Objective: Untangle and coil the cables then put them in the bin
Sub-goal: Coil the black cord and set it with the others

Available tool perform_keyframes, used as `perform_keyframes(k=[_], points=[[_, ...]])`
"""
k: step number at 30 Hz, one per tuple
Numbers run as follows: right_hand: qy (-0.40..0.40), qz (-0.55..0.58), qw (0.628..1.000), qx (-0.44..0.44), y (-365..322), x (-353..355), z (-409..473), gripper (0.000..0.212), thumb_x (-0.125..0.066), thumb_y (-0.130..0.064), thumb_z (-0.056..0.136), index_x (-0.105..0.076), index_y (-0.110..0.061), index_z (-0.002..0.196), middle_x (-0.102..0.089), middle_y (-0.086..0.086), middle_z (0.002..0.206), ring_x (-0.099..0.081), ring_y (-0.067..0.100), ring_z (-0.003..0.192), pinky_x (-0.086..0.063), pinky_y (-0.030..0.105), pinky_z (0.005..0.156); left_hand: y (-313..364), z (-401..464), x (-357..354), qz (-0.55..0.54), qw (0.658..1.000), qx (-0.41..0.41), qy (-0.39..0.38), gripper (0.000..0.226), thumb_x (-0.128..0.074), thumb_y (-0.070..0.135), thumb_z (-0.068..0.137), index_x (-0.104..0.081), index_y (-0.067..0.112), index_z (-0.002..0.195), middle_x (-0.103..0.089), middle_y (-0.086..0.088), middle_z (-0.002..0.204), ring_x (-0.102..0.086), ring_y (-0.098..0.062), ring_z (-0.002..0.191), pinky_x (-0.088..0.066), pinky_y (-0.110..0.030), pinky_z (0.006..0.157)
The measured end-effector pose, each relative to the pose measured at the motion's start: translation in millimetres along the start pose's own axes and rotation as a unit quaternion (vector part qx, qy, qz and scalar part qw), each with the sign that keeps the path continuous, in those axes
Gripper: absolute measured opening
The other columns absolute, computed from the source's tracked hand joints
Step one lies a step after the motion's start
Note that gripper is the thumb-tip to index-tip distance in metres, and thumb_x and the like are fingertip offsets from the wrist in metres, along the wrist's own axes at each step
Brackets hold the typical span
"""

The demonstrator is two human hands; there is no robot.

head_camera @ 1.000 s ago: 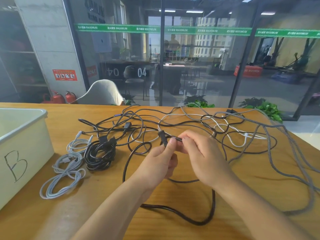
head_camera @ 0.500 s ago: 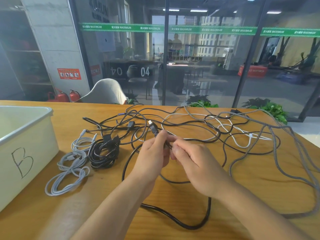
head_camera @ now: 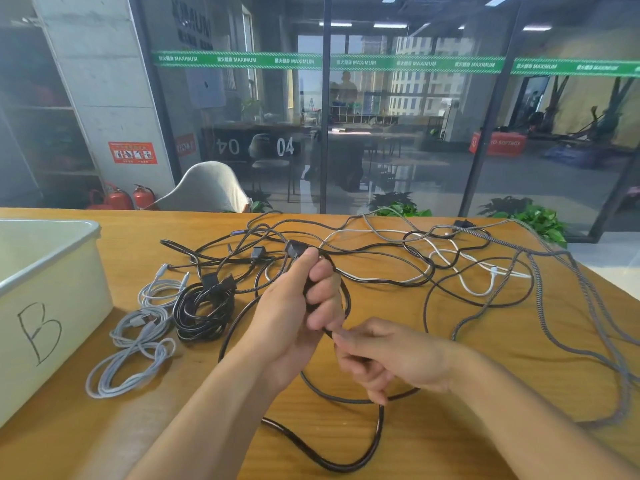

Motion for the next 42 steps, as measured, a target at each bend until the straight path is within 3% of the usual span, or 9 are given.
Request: perform_keyframes(k=[4, 12, 16, 20, 23, 28, 36, 39, 42], points=[[0.034, -0.018, 0.999, -0.001, 12, 26, -5, 0.043, -0.054, -0.048, 0.102, -0.040, -0.020, 0.071, -0.019, -0.001, 0.064, -0.021, 0.014, 0.052, -0.051, 0.031, 0.066, 8, -4, -3, -0.001, 0.998, 0.032, -0.051, 0.041, -0.041, 0.041, 0.105, -0.040, 0.024, 0.068, -0.021, 0.009, 0.054, -0.011, -0.009, 0.044, -0.011, -0.027, 0.047], [0.177, -0.011, 0.983, -0.042, 39, 81, -29, 0.053, -0.084, -0.068, 0.071, -0.058, -0.022, 0.073, -0.029, -0.002, 0.060, -0.025, 0.018, 0.056, -0.058, 0.036, 0.075, 5, -6, 0, 0.033, 0.977, 0.112, -0.176, 0.041, -0.043, 0.044, 0.104, -0.047, 0.025, 0.068, -0.031, 0.013, 0.052, -0.020, -0.004, 0.041, -0.017, -0.022, 0.043], [0.361, -0.058, 0.930, -0.042, 28, 76, -23, 0.052, -0.086, -0.061, 0.066, -0.054, -0.021, 0.066, -0.035, -0.008, 0.052, -0.039, 0.012, 0.047, -0.060, 0.045, 0.079, -3, -5, -4, 0.135, 0.973, 0.115, -0.146, 0.039, -0.043, 0.045, 0.101, -0.047, 0.024, 0.068, -0.026, 0.008, 0.056, -0.020, -0.006, 0.042, -0.014, -0.023, 0.044], [0.486, -0.034, 0.872, 0.034, 6, 62, -19, 0.049, -0.084, -0.053, 0.076, -0.052, -0.016, 0.067, -0.035, -0.008, 0.052, -0.039, 0.013, 0.048, -0.043, 0.025, 0.055, -13, -4, -5, 0.226, 0.960, 0.112, -0.121, 0.041, -0.045, 0.047, 0.103, -0.046, 0.022, 0.070, -0.026, 0.003, 0.062, -0.018, -0.011, 0.050, -0.016, -0.023, 0.047], [0.432, 0.067, 0.894, 0.098, -6, 50, -21, 0.037, -0.066, -0.045, 0.098, -0.062, -0.012, 0.080, -0.028, -0.008, 0.056, -0.027, 0.011, 0.049, -0.030, 0.028, 0.051, -21, -3, -4, 0.296, 0.943, 0.102, -0.113, 0.044, -0.041, 0.048, 0.108, -0.047, 0.022, 0.071, -0.028, 0.003, 0.064, -0.019, -0.015, 0.056, -0.017, -0.024, 0.049], [0.333, 0.138, 0.923, 0.134, -15, 37, -20, 0.041, -0.032, -0.025, 0.110, -0.063, -0.008, 0.091, -0.030, -0.003, 0.065, -0.028, 0.014, 0.052, -0.038, 0.030, 0.049, -25, 0, 1, 0.316, 0.943, 0.081, -0.064, 0.043, -0.041, 0.049, 0.108, -0.045, 0.020, 0.075, -0.029, 0.005, 0.063, -0.019, -0.014, 0.056, -0.018, -0.023, 0.049], [0.280, -0.057, 0.949, 0.133, -22, 17, -19, 0.039, -0.042, -0.024, 0.112, -0.050, -0.013, 0.076, -0.036, 0.005, 0.066, -0.038, 0.019, 0.050, -0.055, 0.044, 0.051, -27, 2, 1, 0.283, 0.959, 0.025, -0.013, 0.053, -0.037, 0.058, 0.105, -0.040, 0.010, 0.082, -0.021, 0.000, 0.068, -0.013, -0.017, 0.057, -0.015, -0.024, 0.050], [0.286, -0.122, 0.942, 0.129, -23, 6, -16, 0.048, -0.044, -0.029, 0.111, -0.055, -0.034, 0.065, -0.039, 0.003, 0.060, -0.041, 0.020, 0.048, -0.055, 0.047, 0.048, -24, 0, -1, 0.287, 0.958, 0.008, 0.008, 0.054, -0.034, 0.061, 0.105, -0.040, 0.017, 0.074, -0.021, 0.002, 0.067, -0.014, -0.017, 0.057, -0.015, -0.026, 0.051], [0.336, -0.264, 0.894, 0.133, -23, 0, -17, 0.043, -0.046, -0.040, 0.109, -0.055, -0.042, 0.067, -0.047, -0.007, 0.052, -0.047, 0.011, 0.045, -0.047, 0.029, 0.049, -23, -1, -4, 0.295, 0.955, -0.006, 0.026, 0.053, -0.031, 0.060, 0.106, -0.035, 0.024, 0.068, -0.022, 0.005, 0.062, -0.015, -0.015, 0.055, -0.016, -0.024, 0.049]])
Point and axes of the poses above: each hand's wrist, its own z-axis towards the middle knuckle, its own x-axis out of the back of the hand, y = z × x, the point moved 1 cm from there along z, towards the middle knuckle
